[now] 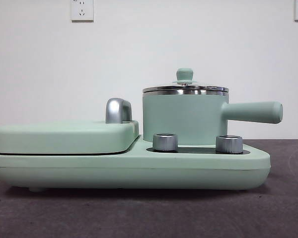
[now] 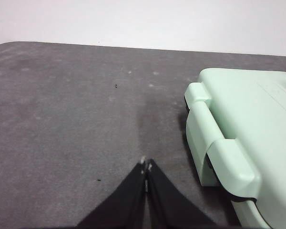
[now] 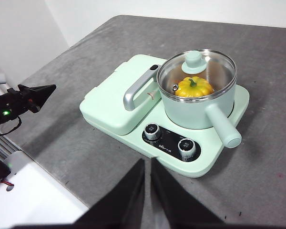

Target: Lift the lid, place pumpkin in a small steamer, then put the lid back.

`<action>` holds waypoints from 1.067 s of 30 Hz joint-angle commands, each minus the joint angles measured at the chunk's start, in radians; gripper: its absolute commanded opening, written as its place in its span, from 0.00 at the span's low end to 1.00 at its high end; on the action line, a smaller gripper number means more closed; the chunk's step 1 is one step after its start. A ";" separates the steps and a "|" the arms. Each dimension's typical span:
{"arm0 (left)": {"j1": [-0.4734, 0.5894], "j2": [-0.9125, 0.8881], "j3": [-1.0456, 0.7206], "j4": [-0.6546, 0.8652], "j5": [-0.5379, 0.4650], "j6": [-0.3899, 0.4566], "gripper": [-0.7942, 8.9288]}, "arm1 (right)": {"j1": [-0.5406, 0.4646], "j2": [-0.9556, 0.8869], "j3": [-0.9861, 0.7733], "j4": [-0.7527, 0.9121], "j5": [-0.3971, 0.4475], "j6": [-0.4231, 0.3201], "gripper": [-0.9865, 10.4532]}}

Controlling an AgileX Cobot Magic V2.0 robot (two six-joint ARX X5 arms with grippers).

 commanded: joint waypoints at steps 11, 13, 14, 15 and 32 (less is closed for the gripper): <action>0.001 -0.002 -0.018 -0.006 -0.001 0.017 0.09 | -0.061 0.000 -0.023 0.064 -0.011 -0.005 0.10; 0.001 -0.002 -0.018 -0.006 -0.001 0.017 0.09 | -0.143 -0.020 -0.091 0.161 -0.043 -0.005 0.10; 0.001 -0.002 -0.018 -0.006 -0.001 0.017 0.09 | -0.196 -0.042 -0.154 0.251 -0.058 -0.006 0.10; 0.001 -0.002 -0.018 -0.006 -0.001 0.017 0.09 | -0.228 -0.058 -0.197 0.312 -0.053 -0.006 0.10; 0.001 -0.002 -0.018 -0.006 -0.001 0.017 0.09 | -0.507 -0.323 -0.967 1.081 0.116 -0.063 0.10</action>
